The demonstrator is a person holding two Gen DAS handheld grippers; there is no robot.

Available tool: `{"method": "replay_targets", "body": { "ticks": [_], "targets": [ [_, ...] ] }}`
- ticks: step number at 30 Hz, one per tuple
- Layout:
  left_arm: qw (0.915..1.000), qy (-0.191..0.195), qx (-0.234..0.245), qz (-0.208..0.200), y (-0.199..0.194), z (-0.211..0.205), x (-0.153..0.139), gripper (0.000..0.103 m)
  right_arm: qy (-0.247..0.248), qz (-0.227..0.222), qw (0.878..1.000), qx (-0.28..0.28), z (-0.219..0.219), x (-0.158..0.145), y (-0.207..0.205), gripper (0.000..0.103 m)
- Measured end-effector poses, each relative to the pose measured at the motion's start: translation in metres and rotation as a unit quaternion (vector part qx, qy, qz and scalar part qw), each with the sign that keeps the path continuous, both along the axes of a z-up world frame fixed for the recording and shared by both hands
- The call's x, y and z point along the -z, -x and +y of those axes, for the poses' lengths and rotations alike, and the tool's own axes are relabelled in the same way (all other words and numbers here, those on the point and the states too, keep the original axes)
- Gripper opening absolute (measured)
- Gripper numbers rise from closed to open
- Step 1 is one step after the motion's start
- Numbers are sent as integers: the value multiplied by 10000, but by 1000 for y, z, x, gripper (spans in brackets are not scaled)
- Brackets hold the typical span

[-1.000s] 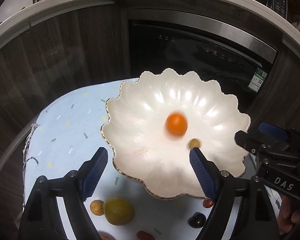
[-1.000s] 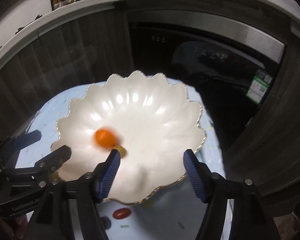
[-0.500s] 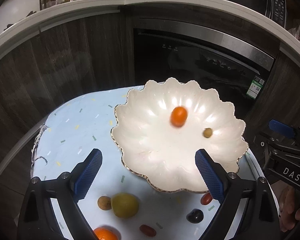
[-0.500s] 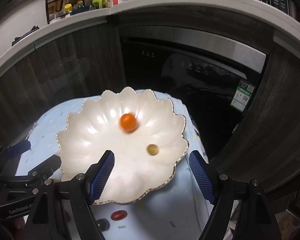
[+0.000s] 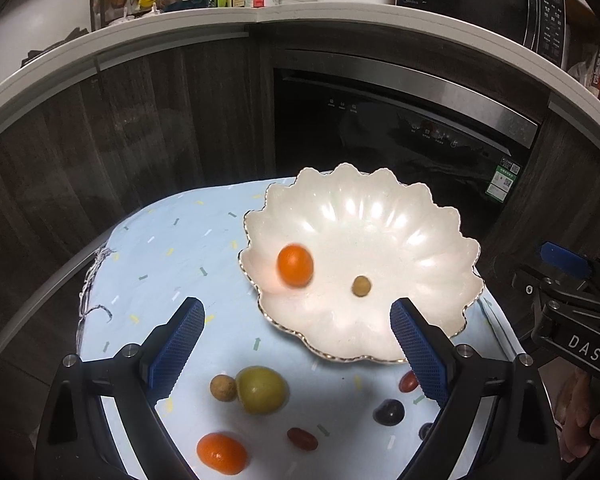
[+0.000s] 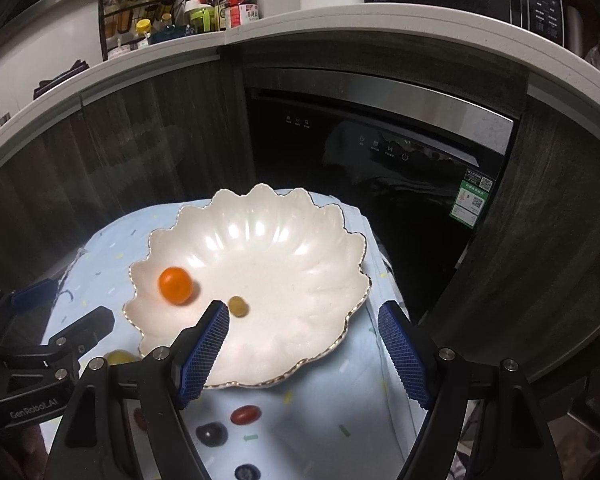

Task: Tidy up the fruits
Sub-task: 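Pull both open tools back from the bowl toward the remaining fruits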

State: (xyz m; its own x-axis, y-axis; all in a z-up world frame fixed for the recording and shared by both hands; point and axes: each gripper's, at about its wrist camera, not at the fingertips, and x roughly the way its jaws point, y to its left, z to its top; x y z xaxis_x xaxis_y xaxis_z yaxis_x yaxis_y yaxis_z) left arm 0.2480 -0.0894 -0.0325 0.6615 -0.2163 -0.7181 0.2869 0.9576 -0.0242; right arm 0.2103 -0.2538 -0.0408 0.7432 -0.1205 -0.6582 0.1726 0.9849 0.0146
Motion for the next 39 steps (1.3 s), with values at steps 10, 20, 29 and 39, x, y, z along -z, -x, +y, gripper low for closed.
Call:
{"method": "replay_targets", "body": {
  "ticks": [10,20,29,39],
  "targets": [
    [10000,41,-13,-54,20,10,-8,95,-53,-60,9999,-100,10,-3,16,78],
    [9999,82,-97,-34,37,24,-6,95,-37,-61,9997,-233,24,-1,29,78],
    [9999,-33,-109,-70,54,37,5,95,-9,-16,9993,-377,41,8,40,78],
    [9999,-26,-121,13,72,48,24,95,73,20,9985,-545,60,25,53,78]
  ]
}}
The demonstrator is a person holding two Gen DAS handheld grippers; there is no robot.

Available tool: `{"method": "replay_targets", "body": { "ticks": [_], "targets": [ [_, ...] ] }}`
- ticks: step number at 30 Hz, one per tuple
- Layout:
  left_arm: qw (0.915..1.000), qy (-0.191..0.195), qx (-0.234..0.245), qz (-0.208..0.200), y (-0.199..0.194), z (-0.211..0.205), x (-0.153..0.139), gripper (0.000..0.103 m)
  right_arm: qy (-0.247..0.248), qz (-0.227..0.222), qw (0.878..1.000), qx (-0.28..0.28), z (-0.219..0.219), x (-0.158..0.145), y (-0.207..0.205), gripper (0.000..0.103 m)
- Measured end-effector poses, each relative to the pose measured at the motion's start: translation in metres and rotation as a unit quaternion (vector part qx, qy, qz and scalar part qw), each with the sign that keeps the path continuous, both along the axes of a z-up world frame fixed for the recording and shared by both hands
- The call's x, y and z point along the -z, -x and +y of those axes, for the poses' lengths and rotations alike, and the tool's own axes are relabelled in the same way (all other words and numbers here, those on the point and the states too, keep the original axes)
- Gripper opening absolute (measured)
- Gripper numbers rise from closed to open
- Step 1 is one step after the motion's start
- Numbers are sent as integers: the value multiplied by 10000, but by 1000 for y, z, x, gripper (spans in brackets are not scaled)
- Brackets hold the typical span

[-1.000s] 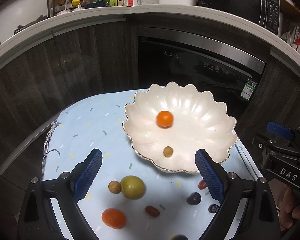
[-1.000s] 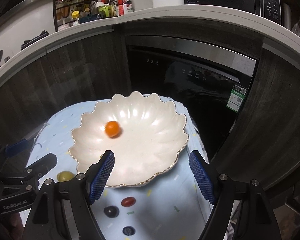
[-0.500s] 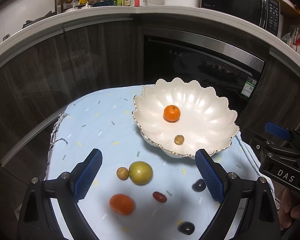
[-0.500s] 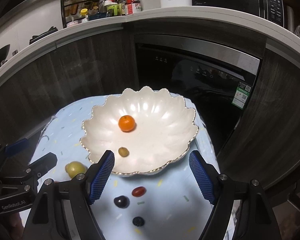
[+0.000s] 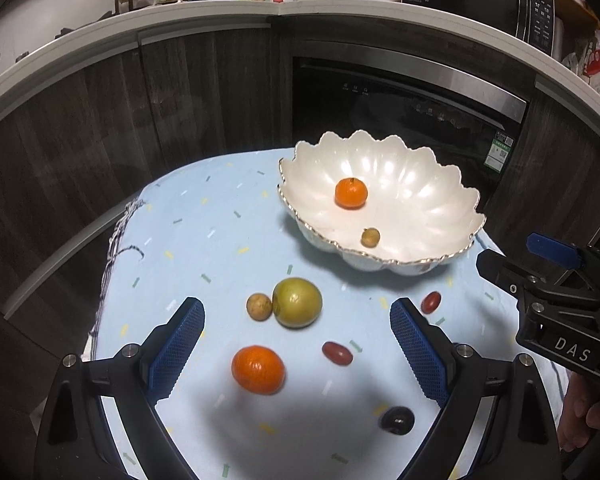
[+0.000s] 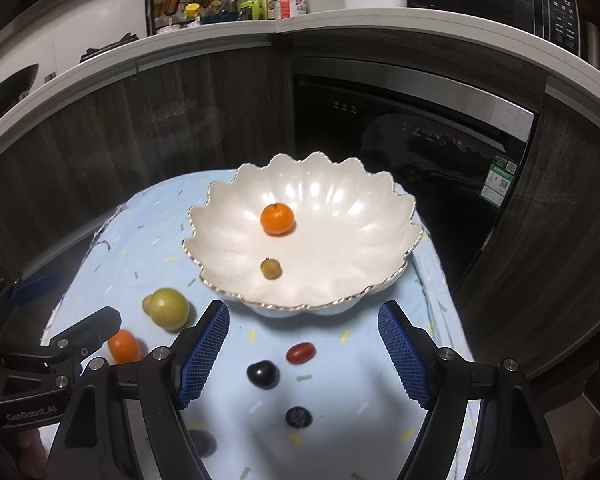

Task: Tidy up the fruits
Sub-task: 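Pull both open tools back from the bowl toward the remaining fruits, then grasp the second mandarin with left tool while right tool grasps the dark plum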

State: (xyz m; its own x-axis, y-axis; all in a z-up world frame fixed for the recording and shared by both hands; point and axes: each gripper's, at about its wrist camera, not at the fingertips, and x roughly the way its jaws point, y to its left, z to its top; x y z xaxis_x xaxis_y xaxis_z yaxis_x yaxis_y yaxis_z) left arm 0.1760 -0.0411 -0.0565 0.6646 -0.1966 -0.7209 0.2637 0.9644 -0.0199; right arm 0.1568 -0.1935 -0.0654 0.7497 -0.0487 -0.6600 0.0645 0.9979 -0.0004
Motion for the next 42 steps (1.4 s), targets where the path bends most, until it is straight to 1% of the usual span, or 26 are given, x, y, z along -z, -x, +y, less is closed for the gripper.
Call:
{"method": "replay_targets", "body": {
  "ticks": [12,18,26,31,34,36,38,39,41,42],
  "targets": [
    [9998,-3,-151,141,11,14,26,95,108,151,9998,-114,13,23,3,78],
    [9994,-28,-250,245,9,19,38,95,162,234,9995,-168,18,34,1,78],
    [9991,-44,-321,258,5,22,50,94,236,376,9987,-238,24,53,-1,78],
    [9987,-63,-365,349,1,24,60,88,337,405,9981,-312,28,62,-4,77],
    [9984,-85,-378,410,-2,24,66,86,380,433,9977,-350,30,68,-6,77],
    [9983,-96,-383,432,-4,24,70,86,395,464,9975,-369,30,72,-7,73],
    [9983,-101,-377,438,-4,23,73,85,403,526,9970,-394,30,77,-10,66],
    [9982,-113,-378,440,-5,23,74,85,397,560,9968,-402,30,79,-11,64],
    [9982,-129,-371,446,-6,23,77,83,370,634,9965,-409,29,84,-13,57],
    [9982,-140,-367,458,-7,22,78,81,358,674,9962,-414,28,87,-15,55]
  ]
}}
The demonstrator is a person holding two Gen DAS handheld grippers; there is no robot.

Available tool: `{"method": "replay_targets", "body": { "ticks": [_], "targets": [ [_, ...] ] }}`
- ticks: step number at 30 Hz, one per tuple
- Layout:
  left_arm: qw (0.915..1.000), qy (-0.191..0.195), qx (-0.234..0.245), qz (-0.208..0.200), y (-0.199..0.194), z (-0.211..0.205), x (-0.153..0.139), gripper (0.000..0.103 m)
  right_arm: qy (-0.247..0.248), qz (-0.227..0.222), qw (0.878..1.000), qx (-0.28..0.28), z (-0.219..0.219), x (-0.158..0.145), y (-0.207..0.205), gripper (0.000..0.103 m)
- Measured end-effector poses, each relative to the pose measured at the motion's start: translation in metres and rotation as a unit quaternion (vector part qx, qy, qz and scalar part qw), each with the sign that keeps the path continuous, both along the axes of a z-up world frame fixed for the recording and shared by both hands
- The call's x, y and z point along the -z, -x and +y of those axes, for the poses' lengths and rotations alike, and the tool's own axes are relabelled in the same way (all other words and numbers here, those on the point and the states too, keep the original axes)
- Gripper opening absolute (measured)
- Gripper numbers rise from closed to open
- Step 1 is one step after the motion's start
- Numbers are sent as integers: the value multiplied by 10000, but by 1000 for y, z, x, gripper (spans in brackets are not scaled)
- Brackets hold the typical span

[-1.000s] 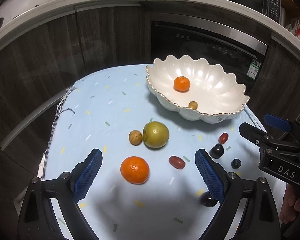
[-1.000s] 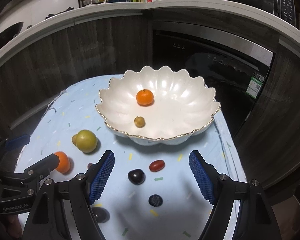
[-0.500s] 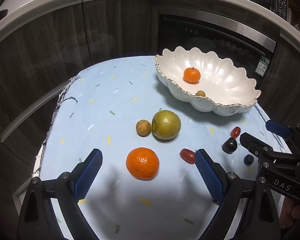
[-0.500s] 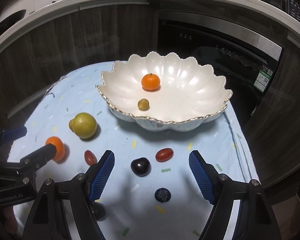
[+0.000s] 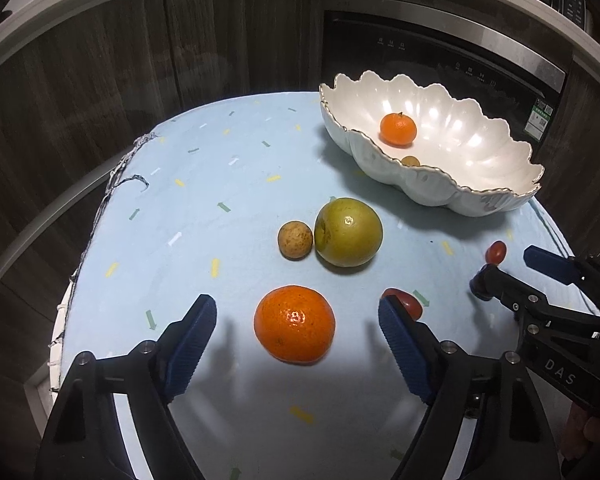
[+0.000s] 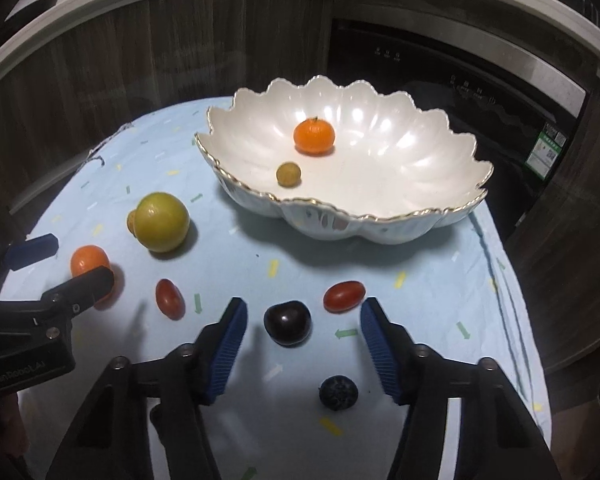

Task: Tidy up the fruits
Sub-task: 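Grasp the second mandarin with left tool while right tool grasps the dark plum, then lift and carry the mandarin and dark plum over the white bowl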

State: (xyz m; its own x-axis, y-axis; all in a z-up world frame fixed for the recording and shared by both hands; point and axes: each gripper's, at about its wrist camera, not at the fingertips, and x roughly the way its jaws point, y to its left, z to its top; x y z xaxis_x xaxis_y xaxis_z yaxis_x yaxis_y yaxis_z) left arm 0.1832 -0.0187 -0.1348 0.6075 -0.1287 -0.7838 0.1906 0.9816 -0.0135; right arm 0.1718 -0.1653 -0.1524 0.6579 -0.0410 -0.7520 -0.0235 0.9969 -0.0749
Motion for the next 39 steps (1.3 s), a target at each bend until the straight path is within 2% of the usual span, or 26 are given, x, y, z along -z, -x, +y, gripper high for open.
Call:
{"method": "replay_targets", "body": {
  "ticks": [2,6,13,19,24,39],
  "targets": [
    [10000,-21,0,46,-2,0,3,80,-29,59,10000,-12,0,4,-2,51],
    [9999,-6,-4,135,-4,0,9,77,-89,133,9999,-60,1,10,-3,50],
    [9997,-2,55,246,-8,-1,17,65,-147,234,9996,-93,2,17,-7,50],
    [9991,46,59,413,-13,1,24,54,-226,372,9989,-172,5,23,-10,35],
    [9988,100,31,475,-15,4,27,44,-208,362,9989,-221,7,23,-11,30],
    [9994,158,5,310,-7,3,8,42,-307,186,9990,-259,7,7,-7,29]
  ]
}}
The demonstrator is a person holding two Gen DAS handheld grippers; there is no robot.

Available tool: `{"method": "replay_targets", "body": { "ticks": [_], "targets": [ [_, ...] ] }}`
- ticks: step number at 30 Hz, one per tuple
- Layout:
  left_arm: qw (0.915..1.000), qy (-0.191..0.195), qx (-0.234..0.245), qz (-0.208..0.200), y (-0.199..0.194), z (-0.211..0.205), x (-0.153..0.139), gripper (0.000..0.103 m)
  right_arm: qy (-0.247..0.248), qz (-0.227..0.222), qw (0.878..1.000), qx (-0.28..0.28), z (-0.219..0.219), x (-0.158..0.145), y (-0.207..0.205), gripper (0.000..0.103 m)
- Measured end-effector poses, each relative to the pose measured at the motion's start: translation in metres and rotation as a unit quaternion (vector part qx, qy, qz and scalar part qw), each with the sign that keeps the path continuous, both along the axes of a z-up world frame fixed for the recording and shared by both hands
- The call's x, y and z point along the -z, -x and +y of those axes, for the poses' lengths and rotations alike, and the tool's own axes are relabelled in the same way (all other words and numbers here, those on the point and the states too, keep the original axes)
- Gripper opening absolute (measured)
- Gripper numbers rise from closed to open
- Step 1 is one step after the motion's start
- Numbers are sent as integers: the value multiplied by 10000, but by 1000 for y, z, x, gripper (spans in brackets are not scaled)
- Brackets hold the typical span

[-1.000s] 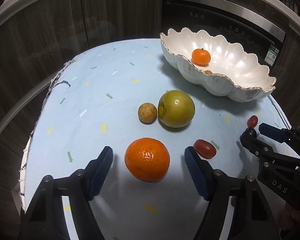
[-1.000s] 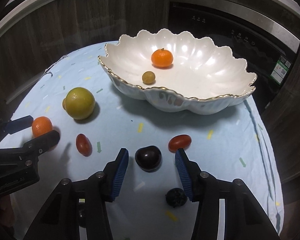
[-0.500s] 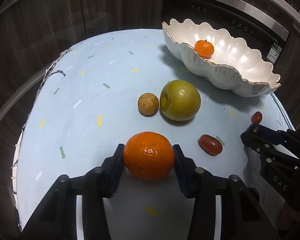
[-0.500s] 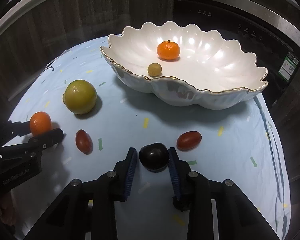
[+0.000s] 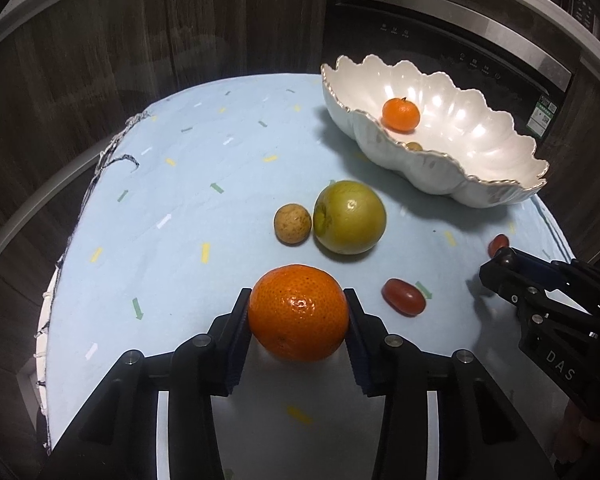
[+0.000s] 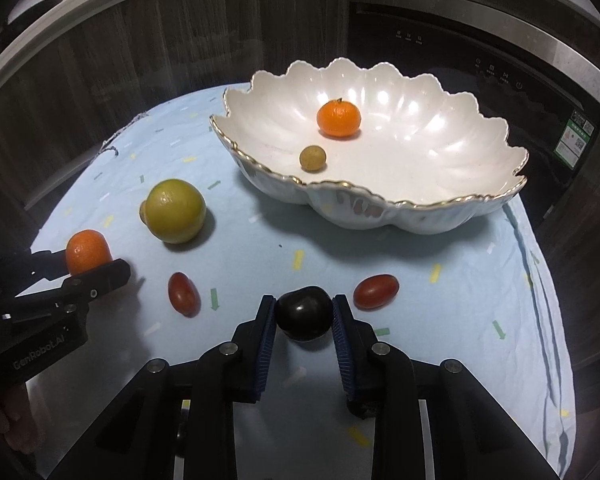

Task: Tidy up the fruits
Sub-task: 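Lift and carry the mandarin and dark plum over the white bowl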

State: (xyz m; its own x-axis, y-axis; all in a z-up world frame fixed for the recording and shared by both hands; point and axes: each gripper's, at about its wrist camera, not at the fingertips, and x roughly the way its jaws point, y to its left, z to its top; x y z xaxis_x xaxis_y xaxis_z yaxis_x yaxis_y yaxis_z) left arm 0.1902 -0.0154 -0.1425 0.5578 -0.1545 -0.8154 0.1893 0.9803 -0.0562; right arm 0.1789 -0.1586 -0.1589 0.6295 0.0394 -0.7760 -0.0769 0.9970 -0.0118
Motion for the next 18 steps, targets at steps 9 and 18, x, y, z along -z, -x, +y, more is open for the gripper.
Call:
{"method": "replay_targets", "body": {
  "ticks": [9,18],
  "targets": [
    [9998,-68,40,-168,10,-5,-19,42,-29,-227,9997,50,-6,-19,7,29],
    [9995,-75,91,-298,13,-13,-37,42,-80,-443,9989,99,-12,-39,11,29]
  ]
}}
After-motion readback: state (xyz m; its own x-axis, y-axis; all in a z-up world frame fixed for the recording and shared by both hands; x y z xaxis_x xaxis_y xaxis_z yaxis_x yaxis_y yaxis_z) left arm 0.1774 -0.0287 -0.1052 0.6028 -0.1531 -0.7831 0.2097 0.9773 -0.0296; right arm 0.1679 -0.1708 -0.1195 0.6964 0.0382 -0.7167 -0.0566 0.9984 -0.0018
